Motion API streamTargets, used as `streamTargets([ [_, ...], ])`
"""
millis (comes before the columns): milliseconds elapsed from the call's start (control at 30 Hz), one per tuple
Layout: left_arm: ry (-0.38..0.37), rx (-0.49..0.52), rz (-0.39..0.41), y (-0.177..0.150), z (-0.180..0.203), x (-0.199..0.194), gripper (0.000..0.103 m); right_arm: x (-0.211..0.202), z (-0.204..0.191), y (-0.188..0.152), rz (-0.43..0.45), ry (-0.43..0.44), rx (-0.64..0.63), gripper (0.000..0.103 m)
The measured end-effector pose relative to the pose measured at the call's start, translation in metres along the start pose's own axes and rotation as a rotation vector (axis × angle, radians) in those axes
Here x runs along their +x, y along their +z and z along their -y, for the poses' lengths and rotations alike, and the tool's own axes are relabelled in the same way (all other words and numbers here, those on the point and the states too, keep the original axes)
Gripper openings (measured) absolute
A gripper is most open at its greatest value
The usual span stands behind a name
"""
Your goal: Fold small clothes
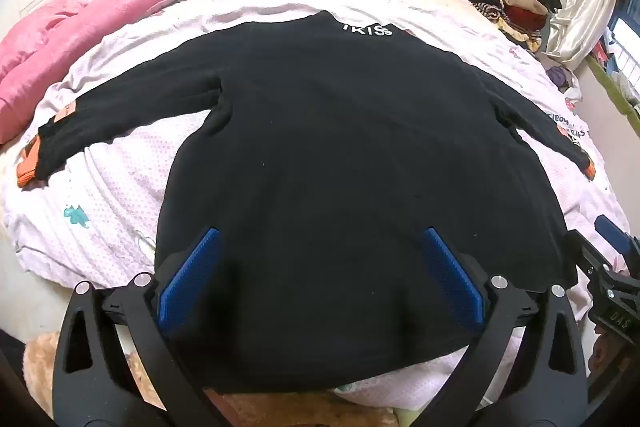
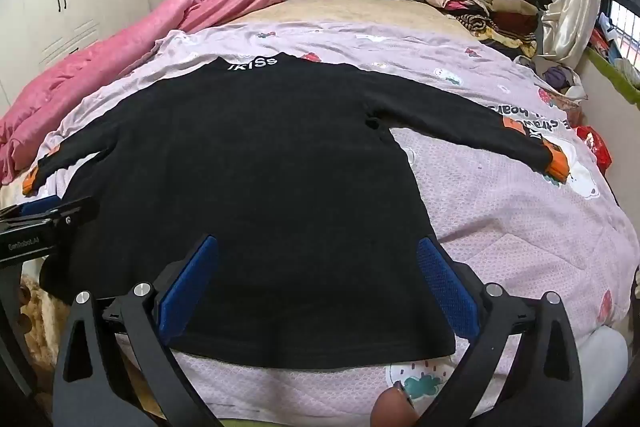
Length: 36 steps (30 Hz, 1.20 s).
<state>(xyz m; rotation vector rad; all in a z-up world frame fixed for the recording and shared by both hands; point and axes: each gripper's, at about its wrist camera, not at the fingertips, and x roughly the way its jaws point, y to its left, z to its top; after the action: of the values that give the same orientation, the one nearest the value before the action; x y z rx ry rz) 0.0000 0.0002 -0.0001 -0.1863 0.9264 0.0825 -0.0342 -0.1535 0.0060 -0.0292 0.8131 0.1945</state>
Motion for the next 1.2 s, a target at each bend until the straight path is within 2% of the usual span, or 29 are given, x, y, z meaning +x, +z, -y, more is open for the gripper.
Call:
streamTargets([
  [1200, -0.003, -0.002, 0.011, 0.001, -0.005, -0.003, 0.094, -0.002, -0.017, 0.001, 0.000, 0.005, -0.036, 0.099],
])
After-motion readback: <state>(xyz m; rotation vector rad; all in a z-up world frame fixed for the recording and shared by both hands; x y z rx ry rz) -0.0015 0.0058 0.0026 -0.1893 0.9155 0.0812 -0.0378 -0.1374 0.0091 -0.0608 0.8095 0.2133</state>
